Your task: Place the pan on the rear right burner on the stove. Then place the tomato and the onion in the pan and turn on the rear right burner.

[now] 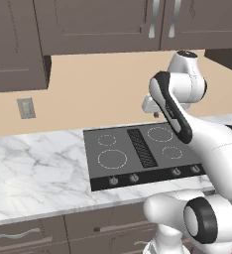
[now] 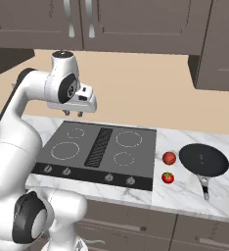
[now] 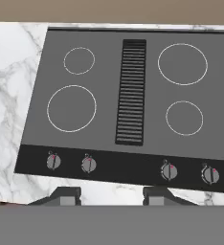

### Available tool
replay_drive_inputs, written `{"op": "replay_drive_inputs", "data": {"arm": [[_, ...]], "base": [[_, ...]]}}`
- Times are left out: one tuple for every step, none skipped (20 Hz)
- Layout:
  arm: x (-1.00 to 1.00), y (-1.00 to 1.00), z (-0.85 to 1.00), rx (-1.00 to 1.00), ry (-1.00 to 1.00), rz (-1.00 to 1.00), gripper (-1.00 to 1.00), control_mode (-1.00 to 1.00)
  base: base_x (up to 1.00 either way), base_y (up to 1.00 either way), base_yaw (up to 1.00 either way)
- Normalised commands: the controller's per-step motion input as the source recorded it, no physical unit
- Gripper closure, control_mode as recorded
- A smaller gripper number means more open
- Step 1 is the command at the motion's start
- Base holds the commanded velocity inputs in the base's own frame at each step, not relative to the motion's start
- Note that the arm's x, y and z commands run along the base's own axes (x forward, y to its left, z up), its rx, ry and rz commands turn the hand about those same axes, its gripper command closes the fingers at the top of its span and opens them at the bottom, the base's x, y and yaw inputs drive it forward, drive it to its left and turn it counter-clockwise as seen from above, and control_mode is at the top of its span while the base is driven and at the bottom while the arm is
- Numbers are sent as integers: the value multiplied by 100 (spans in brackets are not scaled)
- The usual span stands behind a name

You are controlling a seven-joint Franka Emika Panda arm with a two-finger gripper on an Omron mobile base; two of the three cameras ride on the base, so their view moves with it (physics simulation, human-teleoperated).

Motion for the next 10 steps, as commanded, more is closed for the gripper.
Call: {"op": "replay_drive_inputs", "data": {"arm": [[0,0,0,0,-1,0,-100,-100],[0,0,0,0,-4,0,-100,-100],[0,-1,0,0,-4,0,-100,-100],[-4,-6,0,0,-4,0,-100,-100],[-4,-6,0,0,-3,0,-100,-100],[-6,-9,0,0,-2,0,-100,-100],[-6,-9,0,0,-2,0,-100,-100],[-5,-11,-1,0,-2,0,-100,-100],[-8,-12,-1,0,-2,0,-100,-100],[-6,-16,-6,0,-1,0,-100,-100]], "base": [[0,0,0],[0,0,0],[0,0,0],[0,0,0],[0,0,0],[0,0,0],[0,0,0],[0,0,0],[0,0,0],[0,0,0]]}}
